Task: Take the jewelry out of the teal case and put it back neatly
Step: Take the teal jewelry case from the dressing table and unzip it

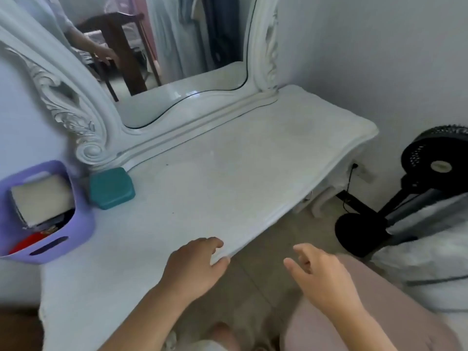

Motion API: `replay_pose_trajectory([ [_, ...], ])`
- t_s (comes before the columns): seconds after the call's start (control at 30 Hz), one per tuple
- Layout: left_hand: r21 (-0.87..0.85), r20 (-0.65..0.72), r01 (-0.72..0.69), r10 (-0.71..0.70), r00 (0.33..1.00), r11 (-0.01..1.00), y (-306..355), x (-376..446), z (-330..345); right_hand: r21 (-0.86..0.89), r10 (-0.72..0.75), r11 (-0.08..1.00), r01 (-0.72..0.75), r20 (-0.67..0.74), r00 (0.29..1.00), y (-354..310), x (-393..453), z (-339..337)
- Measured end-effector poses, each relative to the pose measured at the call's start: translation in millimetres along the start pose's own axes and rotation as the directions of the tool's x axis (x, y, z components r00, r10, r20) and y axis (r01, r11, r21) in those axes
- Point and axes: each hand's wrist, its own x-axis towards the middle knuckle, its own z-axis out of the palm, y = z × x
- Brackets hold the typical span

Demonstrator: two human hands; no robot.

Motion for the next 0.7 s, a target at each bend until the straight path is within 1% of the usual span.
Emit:
replay_pose_trajectory([
  [0.13, -0.033, 0.0, 0.121, -0.121, 0.993, 0.992, -31.0, 36.7, -14.7, -0.002, -0.102, 0.995, 0.103, 0.102, 0.989, -41.5, 67.0, 6.3],
  [0.27, -0.06, 0.004, 0.231, -0.232, 0.973, 0.971, -67.3, 74.8, -28.2, -0.024, -0.182, 0.982, 0.186, 0.129, 0.975, -76.9, 126.5, 18.2],
  [0.47, -0.123, -0.073, 0.318, -0.329, 0.942, 0.94, -101.4, 126.1, -52.2, -0.096, -0.303, 0.942, 0.322, 0.174, 0.937, -129.8, 201.3, 22.0],
  [0.57, -0.157, -0.06, 0.353, -0.365, 0.929, 0.923, -105.9, 142.4, -56.7, -0.092, -0.343, 0.927, 0.364, 0.183, 0.921, -144.6, 226.7, 20.4],
  [0.7, -0.194, -0.016, 0.391, -0.402, 0.916, 0.9, -99.4, 162.4, -59.1, -0.103, -0.389, 0.901, 0.422, 0.241, 0.889, -149.1, 257.0, 17.0],
])
